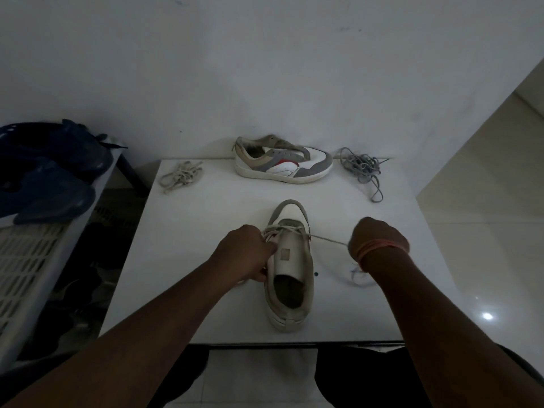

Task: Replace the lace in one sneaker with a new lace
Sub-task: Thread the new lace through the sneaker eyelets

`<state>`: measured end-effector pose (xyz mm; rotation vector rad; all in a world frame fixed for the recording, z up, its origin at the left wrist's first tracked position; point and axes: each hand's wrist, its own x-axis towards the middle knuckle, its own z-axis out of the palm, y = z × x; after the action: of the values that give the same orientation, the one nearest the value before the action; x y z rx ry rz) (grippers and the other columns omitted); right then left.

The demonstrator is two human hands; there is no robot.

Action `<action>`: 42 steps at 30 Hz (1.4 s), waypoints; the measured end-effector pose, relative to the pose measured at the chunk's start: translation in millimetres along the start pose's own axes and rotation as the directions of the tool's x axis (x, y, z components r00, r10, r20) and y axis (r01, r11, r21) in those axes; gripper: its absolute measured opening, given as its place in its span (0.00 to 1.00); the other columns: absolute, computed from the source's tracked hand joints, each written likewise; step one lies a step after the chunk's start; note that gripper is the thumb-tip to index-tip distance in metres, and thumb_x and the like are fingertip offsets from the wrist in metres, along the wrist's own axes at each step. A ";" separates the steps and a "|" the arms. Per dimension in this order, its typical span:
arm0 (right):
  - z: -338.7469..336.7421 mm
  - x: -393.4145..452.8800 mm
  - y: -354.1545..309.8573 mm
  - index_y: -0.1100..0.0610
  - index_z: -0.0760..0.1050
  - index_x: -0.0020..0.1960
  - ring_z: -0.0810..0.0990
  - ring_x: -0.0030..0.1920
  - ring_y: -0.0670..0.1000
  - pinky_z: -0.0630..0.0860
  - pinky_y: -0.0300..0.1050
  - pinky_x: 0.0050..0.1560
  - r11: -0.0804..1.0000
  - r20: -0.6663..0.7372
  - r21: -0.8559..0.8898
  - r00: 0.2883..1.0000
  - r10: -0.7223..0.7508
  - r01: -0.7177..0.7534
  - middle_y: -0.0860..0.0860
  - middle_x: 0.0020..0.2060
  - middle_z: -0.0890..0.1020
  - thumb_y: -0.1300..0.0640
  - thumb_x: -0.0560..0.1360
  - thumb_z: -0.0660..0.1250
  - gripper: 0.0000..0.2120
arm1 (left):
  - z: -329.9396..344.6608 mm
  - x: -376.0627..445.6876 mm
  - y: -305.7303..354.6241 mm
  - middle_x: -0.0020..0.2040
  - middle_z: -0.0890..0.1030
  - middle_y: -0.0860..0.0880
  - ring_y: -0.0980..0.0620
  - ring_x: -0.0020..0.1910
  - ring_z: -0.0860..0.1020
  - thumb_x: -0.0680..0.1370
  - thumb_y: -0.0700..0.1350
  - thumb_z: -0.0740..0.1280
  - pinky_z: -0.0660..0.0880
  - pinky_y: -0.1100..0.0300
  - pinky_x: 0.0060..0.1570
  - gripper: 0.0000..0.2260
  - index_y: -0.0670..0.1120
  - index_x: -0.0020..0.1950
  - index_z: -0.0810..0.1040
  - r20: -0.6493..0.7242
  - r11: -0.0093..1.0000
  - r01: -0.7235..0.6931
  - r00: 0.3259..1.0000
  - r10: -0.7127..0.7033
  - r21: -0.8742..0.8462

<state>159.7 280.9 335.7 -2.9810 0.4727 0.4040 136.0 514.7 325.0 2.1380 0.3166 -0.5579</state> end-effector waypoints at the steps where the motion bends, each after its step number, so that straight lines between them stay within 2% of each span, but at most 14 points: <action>1: -2.4 -1.2 3.2 0.53 0.76 0.49 0.81 0.54 0.59 0.70 0.56 0.62 0.996 0.013 -0.093 1.000 -0.015 0.016 0.55 0.52 0.83 0.58 0.75 0.61 0.06 | 0.1 0.7 0.4 0.38 0.85 0.41 0.43 0.37 0.86 0.70 0.51 0.71 0.84 0.44 0.41 0.16 0.38 0.45 0.78 0.007 1.000 0.002 1.000 -0.002 0.003; 3: -2.0 -3.5 -0.5 0.52 0.73 0.52 0.78 0.58 0.58 0.64 0.60 0.65 0.971 0.021 -0.171 0.986 -0.164 0.165 0.53 0.55 0.81 0.52 0.77 0.62 0.06 | 1.4 1.6 2.1 0.40 0.85 0.41 0.43 0.37 0.86 0.74 0.49 0.71 0.84 0.44 0.40 0.13 0.38 0.46 0.78 0.009 1.000 0.003 1.000 -0.003 0.002; 5: 1.0 -6.0 -13.4 0.47 0.75 0.60 0.76 0.62 0.56 0.62 0.60 0.65 0.946 0.057 -0.006 0.944 -0.324 0.325 0.48 0.59 0.79 0.46 0.79 0.63 0.12 | 3.1 2.6 2.8 0.39 0.85 0.40 0.42 0.36 0.86 0.75 0.48 0.71 0.84 0.44 0.40 0.11 0.39 0.45 0.78 -0.005 1.000 -0.010 1.000 0.010 -0.006; 7: 4.7 -7.5 -28.0 0.45 0.77 0.58 0.77 0.60 0.54 0.62 0.57 0.63 0.920 0.049 0.142 0.925 -0.376 0.366 0.46 0.56 0.80 0.48 0.79 0.64 0.09 | 4.7 2.2 3.0 0.38 0.84 0.41 0.42 0.34 0.86 0.76 0.47 0.70 0.84 0.44 0.40 0.09 0.40 0.45 0.78 -0.015 1.000 -0.020 1.000 0.020 -0.009; 10: 11.4 -7.0 -35.6 0.49 0.78 0.50 0.80 0.55 0.55 0.63 0.56 0.61 0.920 -0.014 0.125 0.928 -0.373 0.372 0.48 0.49 0.82 0.54 0.79 0.63 0.05 | 5.8 0.2 3.3 0.39 0.84 0.42 0.43 0.34 0.86 0.77 0.45 0.69 0.84 0.44 0.40 0.07 0.42 0.46 0.78 -0.010 1.000 -0.023 1.000 0.023 -0.021; 15: 11.6 10.4 -5.0 0.52 0.72 0.48 0.79 0.55 0.59 0.68 0.55 0.61 0.984 -0.049 -0.046 0.984 -0.173 0.171 0.54 0.50 0.81 0.54 0.78 0.60 0.04 | 5.2 2.7 3.4 0.41 0.83 0.40 0.41 0.35 0.85 0.77 0.42 0.68 0.84 0.42 0.38 0.03 0.43 0.46 0.77 -0.014 0.999 -0.005 1.000 0.004 -0.041; 19: 18.0 16.2 -14.0 0.54 0.78 0.51 0.78 0.48 0.54 0.72 0.45 0.51 0.874 -0.042 0.391 0.954 -0.296 0.288 0.52 0.48 0.82 0.49 0.79 0.67 0.09 | 6.2 2.5 6.3 0.41 0.82 0.41 0.41 0.34 0.85 0.78 0.42 0.67 0.84 0.44 0.38 0.03 0.44 0.45 0.76 -0.011 0.999 -0.037 0.999 0.037 -0.007; 21: 26.2 5.1 -33.4 0.53 0.80 0.52 0.79 0.48 0.52 0.73 0.43 0.49 0.803 -0.060 0.449 0.910 -0.410 0.392 0.50 0.46 0.81 0.51 0.79 0.67 0.06 | 6.8 2.7 6.3 0.41 0.82 0.41 0.41 0.34 0.85 0.78 0.43 0.67 0.84 0.43 0.38 0.04 0.45 0.44 0.76 -0.010 0.999 -0.047 0.999 0.047 0.004; 24: 30.1 2.2 -38.0 0.53 0.80 0.47 0.81 0.49 0.56 0.77 0.47 0.49 0.869 -0.084 0.334 0.930 -0.359 0.365 0.53 0.45 0.83 0.53 0.78 0.66 0.05 | 7.0 3.4 4.9 0.41 0.81 0.40 0.40 0.35 0.85 0.78 0.41 0.68 0.84 0.43 0.37 0.04 0.44 0.44 0.76 -0.016 0.999 -0.013 1.000 0.012 -0.052; 29: 15.3 14.0 2.6 0.54 0.78 0.57 0.80 0.57 0.60 0.70 0.56 0.61 0.998 0.013 -0.022 0.998 0.062 -0.062 0.55 0.56 0.82 0.56 0.75 0.61 0.13 | 5.2 2.3 4.0 0.39 0.79 0.40 0.40 0.35 0.84 0.78 0.39 0.67 0.84 0.41 0.38 0.05 0.43 0.42 0.76 0.006 0.987 0.055 0.998 -0.055 -0.151; 32: 23.0 6.3 -6.2 0.53 0.76 0.60 0.79 0.59 0.60 0.71 0.56 0.61 0.990 0.083 -0.030 0.988 -0.132 0.135 0.55 0.58 0.80 0.52 0.77 0.61 0.14 | 6.3 3.3 5.7 0.40 0.79 0.40 0.40 0.35 0.84 0.78 0.39 0.67 0.84 0.42 0.38 0.04 0.43 0.43 0.76 0.003 0.991 0.039 0.999 -0.039 -0.130; 35: 26.7 1.4 -31.6 0.49 0.76 0.60 0.79 0.56 0.57 0.75 0.56 0.60 0.896 -0.044 0.210 0.919 -0.392 0.392 0.53 0.56 0.79 0.48 0.79 0.63 0.12 | 6.9 3.0 5.8 0.42 0.80 0.40 0.39 0.37 0.85 0.78 0.40 0.67 0.84 0.43 0.37 0.04 0.44 0.44 0.76 0.001 0.995 0.006 1.000 -0.006 -0.098; 37: 26.0 -1.0 -41.8 0.50 0.79 0.54 0.81 0.52 0.56 0.77 0.55 0.56 0.859 -0.096 0.232 0.889 -0.447 0.457 0.51 0.51 0.81 0.51 0.80 0.64 0.08 | 6.8 2.7 4.7 0.42 0.81 0.40 0.39 0.37 0.85 0.78 0.41 0.68 0.84 0.43 0.38 0.03 0.44 0.44 0.76 0.003 0.997 -0.010 1.000 0.010 -0.080; 42: 13.4 11.6 -13.3 0.53 0.76 0.50 0.81 0.54 0.59 0.70 0.54 0.59 0.997 -0.078 0.040 0.995 -0.065 0.069 0.54 0.51 0.83 0.52 0.76 0.62 0.07 | 4.5 0.1 4.3 0.41 0.80 0.41 0.40 0.35 0.85 0.78 0.40 0.67 0.84 0.43 0.37 0.04 0.43 0.43 0.76 0.013 0.992 0.026 1.000 -0.025 -0.120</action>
<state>171.2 291.9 320.3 -2.9703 0.3816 0.2715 136.7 508.5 325.6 2.0164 0.3622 -0.5523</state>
